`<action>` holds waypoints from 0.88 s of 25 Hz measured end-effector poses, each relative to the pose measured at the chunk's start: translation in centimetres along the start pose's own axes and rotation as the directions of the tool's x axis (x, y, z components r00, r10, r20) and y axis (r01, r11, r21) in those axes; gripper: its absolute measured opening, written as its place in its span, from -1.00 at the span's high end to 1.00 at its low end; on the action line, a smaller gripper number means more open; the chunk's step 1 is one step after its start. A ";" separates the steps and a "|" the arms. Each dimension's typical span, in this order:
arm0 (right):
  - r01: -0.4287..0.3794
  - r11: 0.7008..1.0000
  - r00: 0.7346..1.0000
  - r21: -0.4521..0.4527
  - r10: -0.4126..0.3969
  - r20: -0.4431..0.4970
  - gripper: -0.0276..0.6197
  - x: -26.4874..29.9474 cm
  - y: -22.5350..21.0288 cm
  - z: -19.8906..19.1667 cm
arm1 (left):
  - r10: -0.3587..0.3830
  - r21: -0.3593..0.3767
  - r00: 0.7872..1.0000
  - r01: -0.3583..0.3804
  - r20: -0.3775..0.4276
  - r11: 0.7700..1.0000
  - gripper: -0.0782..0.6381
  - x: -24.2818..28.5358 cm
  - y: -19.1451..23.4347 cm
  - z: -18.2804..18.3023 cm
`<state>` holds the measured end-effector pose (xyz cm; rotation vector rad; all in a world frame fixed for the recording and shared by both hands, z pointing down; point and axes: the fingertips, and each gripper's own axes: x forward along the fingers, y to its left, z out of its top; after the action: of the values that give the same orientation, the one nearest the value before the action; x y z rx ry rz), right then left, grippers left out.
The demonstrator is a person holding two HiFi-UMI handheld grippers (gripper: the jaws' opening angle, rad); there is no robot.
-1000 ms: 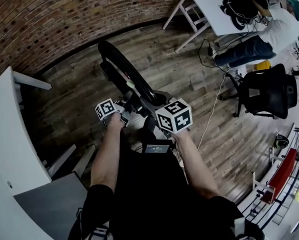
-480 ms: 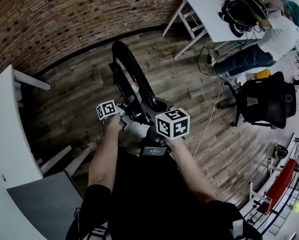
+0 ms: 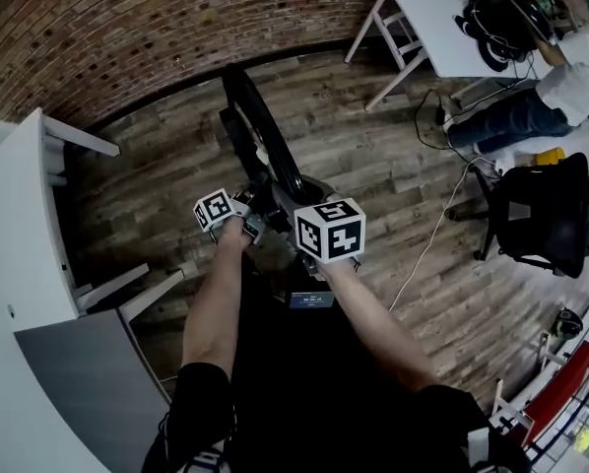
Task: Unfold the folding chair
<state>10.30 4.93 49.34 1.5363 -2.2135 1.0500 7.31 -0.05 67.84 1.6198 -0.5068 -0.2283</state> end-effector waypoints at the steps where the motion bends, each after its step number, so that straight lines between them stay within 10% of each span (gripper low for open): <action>1: 0.001 1.000 1.000 0.003 -0.001 0.002 0.51 -0.2 -0.2 -0.1 | 0.006 0.002 1.000 -0.006 -0.005 1.000 0.51 0.1 0.0 -0.2; 10: 0.050 0.997 0.998 0.056 -0.053 0.044 0.51 -0.6 -1.2 0.0 | -0.049 0.052 0.997 0.053 -0.064 0.997 0.30 1.5 -1.1 -0.7; 22: -0.005 0.998 1.000 0.058 0.003 0.030 0.46 -0.8 -0.8 -0.6 | 0.078 0.116 0.995 -0.071 -0.062 0.991 0.21 -0.1 0.2 -4.4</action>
<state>11.21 5.74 49.59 1.5824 -2.2257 1.1084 9.17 3.93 68.53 1.7099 -0.5362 -0.0904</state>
